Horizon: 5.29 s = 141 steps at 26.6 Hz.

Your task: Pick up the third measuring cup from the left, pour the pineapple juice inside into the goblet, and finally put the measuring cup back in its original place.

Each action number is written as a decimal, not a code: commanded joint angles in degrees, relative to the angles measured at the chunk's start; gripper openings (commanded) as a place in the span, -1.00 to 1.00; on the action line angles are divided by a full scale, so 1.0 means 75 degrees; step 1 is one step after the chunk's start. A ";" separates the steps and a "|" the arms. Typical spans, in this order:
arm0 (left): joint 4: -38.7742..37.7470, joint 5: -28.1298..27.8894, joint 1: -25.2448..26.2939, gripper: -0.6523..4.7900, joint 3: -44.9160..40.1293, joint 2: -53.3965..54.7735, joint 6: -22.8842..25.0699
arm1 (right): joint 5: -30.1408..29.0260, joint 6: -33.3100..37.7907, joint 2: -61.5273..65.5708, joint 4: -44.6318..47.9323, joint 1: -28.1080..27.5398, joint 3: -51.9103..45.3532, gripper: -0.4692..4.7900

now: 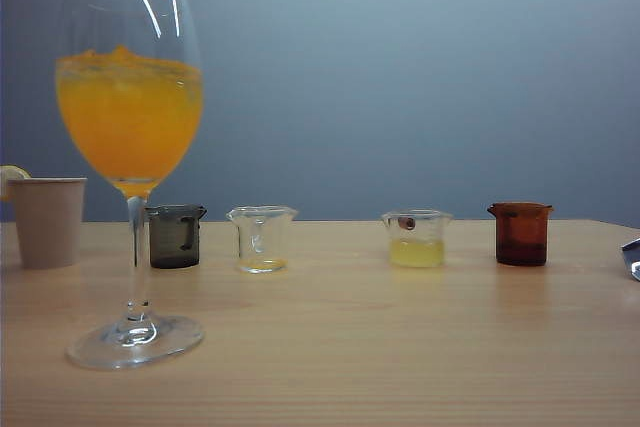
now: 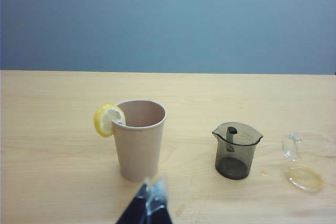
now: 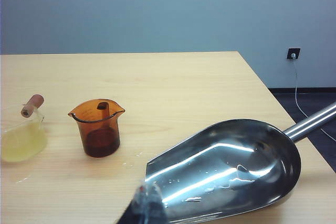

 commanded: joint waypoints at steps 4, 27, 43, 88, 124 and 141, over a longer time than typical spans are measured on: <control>0.0085 0.0003 0.0009 -0.78 0.0015 -0.0003 0.0009 | -0.0023 0.0032 0.0003 0.0102 0.0000 -0.0029 -0.84; -0.0259 0.0895 0.0006 -0.78 0.3019 0.1679 -0.0650 | 0.0041 0.0032 0.1489 0.0114 0.0009 0.2675 -0.84; -0.1941 0.2669 -0.0178 -0.78 0.5651 0.4208 -0.0653 | -0.0242 0.0032 0.3856 0.0653 0.0737 0.3864 -0.84; -0.2261 0.2725 -0.1606 -0.78 0.6516 0.5785 -0.0656 | 0.0568 0.1577 1.3158 0.7828 0.3060 0.3684 0.85; -0.1961 0.2754 -0.1606 -0.78 0.6516 0.5896 -0.0656 | 0.2011 0.1711 1.5198 0.7874 0.3803 0.5260 1.00; -0.1961 0.2806 -0.1606 -0.78 0.6516 0.5896 -0.0656 | 0.2340 0.1687 1.5859 0.7449 0.3483 0.6438 1.00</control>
